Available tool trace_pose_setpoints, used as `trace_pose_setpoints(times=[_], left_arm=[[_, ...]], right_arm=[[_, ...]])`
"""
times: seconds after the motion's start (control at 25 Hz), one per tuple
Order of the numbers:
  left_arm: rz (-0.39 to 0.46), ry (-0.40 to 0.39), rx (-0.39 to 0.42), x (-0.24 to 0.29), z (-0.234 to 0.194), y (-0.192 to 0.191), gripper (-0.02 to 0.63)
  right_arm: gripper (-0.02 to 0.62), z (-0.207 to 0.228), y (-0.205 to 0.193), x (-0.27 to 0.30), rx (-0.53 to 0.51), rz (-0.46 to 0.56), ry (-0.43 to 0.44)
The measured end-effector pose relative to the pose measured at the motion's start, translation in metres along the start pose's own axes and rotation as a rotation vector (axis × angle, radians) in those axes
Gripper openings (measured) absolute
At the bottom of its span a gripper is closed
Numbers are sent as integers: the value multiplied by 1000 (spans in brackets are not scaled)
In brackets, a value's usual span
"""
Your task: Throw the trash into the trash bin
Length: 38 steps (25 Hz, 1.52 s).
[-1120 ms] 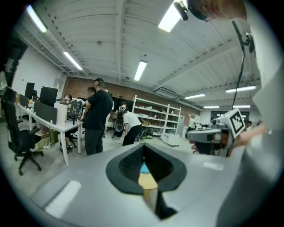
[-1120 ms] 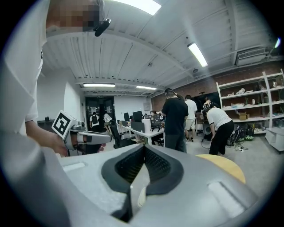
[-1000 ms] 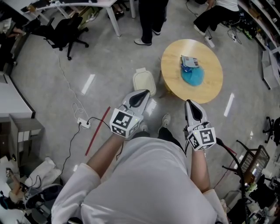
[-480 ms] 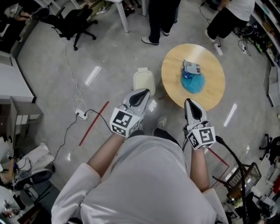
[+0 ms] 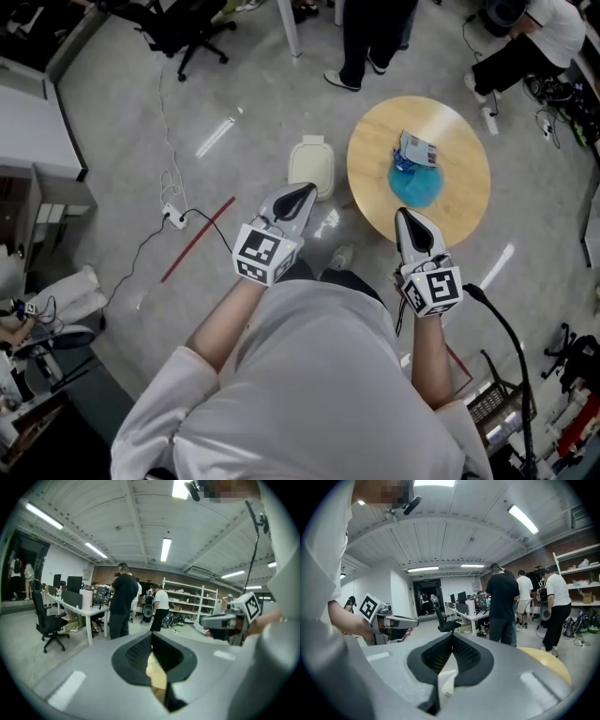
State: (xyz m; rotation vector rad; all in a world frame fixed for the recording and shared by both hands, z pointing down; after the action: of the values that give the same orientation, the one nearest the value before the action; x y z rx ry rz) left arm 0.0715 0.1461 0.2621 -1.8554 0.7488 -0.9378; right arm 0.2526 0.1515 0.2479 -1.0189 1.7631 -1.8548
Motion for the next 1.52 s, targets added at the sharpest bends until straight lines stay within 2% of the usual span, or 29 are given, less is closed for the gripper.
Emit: trace_pose_setpoints(times=[0.24,0.48,0.72,0.96,1.36,1.52], left_arm=[[-23,65,5,6,-7,-11,5],[-64,102,-2,18,-33,-33,3],[-141,98,50,29,-64,-59,3],[-200,98,60,47,-98,-86,3],[-291,92,120,87,-139,-153,3],[-327,98,119,105,-156,-187,3]], right_arm=[[2,10,-11,5,25,-5,52],[2,5,-26,23,42,-26,87],[2,1,-41,46,74,-50,69],[2,-1,-58,71,72,-86,80],[2,-8,-93,102,97,-131,108],[2,-9,-106,117,104,-140,115]])
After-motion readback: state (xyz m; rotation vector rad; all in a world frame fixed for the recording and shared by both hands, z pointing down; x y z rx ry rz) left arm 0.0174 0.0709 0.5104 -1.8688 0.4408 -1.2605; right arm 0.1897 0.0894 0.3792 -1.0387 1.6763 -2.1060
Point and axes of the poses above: the fingertips, and each gripper's own axes: x forward along the fingers, z to its right, y out of its top, the point moved 1 cm from there along -x, backward along the fingers, and after that the axes turned 11 degrees about -x, right-handed, at the moved point
